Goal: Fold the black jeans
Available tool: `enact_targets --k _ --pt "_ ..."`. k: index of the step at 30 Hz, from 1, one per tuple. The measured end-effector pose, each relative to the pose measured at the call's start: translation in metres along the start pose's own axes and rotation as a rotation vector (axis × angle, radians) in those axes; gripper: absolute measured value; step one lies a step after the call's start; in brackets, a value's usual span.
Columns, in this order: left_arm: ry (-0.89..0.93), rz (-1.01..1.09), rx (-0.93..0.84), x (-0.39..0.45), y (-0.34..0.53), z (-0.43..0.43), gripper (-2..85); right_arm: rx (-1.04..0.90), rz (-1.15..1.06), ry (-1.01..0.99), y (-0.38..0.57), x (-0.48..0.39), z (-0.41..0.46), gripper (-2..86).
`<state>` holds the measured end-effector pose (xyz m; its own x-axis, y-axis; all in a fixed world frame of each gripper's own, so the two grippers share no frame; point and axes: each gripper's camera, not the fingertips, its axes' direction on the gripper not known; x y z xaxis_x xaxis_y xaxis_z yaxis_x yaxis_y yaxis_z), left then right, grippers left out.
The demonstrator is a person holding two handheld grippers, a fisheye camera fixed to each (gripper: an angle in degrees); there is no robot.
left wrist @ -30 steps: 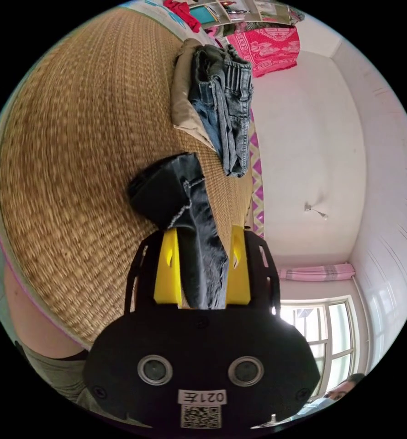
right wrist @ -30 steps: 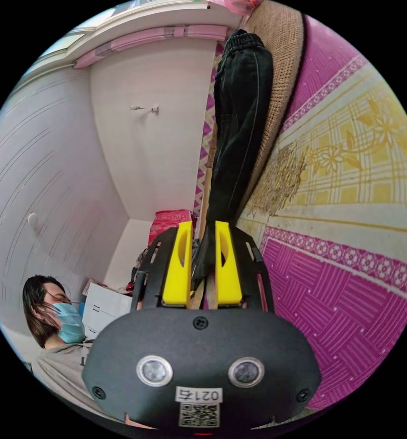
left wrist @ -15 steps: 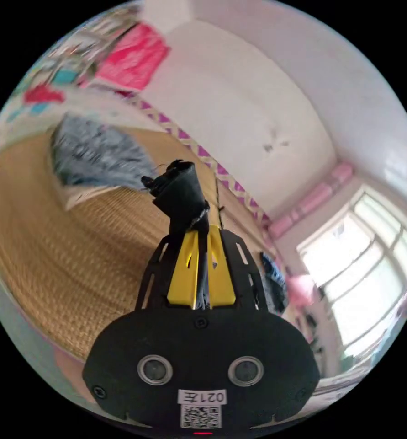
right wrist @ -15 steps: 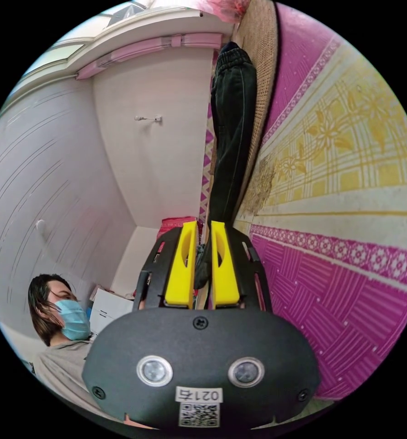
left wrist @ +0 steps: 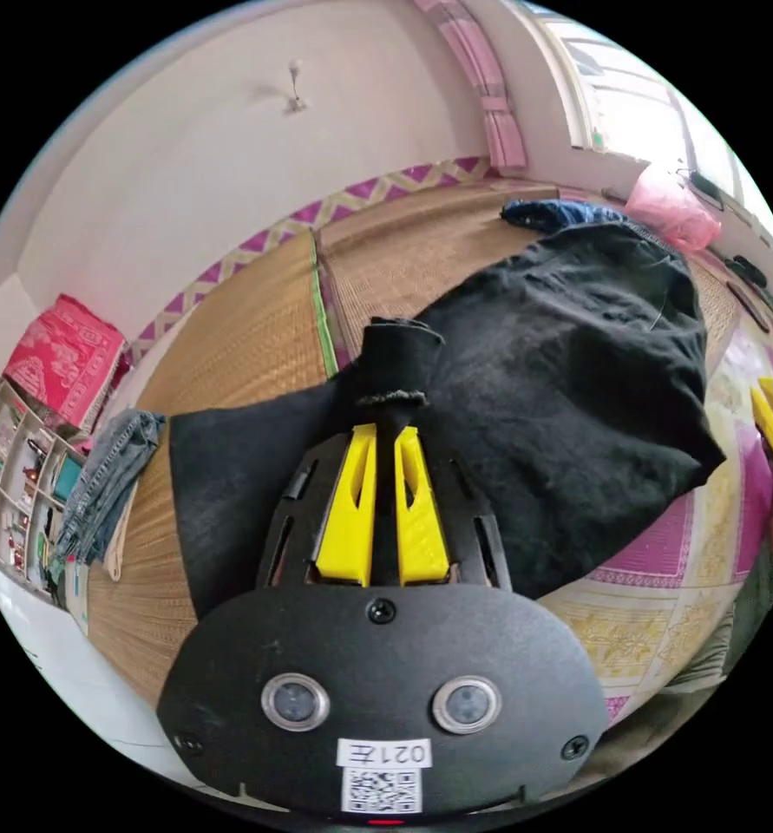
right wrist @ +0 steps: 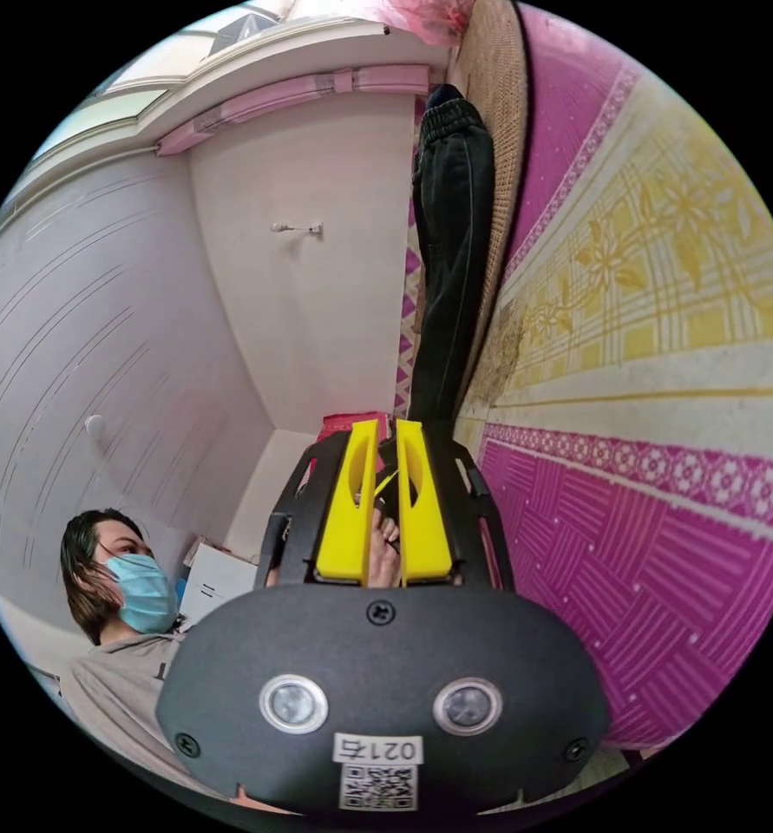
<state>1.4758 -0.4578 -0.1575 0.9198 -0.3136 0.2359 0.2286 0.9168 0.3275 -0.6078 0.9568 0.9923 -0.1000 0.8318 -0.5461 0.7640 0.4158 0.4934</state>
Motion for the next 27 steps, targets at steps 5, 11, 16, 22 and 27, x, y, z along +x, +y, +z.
enact_targets --k 5,11,16,22,27 --pt "0.091 0.106 0.026 0.017 -0.024 -0.02 10.1 0.01 -0.017 0.03 0.003 -0.019 -0.011 2.7" --pt "0.314 -0.01 -0.043 -0.027 -0.019 -0.004 9.9 0.01 -0.033 0.011 0.004 -0.047 -0.01 2.5" --pt "0.496 -0.126 0.312 -0.113 0.032 -0.079 8.7 -0.064 -0.134 -0.04 0.008 -0.088 0.01 4.8" --pt "0.597 -0.301 0.441 -0.251 0.13 -0.127 8.4 -0.445 -0.722 0.074 0.025 -0.232 0.138 8.3" --pt "0.523 -0.414 0.371 -0.321 0.208 -0.124 6.7 -0.862 -1.114 0.214 0.068 -0.32 0.339 9.1"
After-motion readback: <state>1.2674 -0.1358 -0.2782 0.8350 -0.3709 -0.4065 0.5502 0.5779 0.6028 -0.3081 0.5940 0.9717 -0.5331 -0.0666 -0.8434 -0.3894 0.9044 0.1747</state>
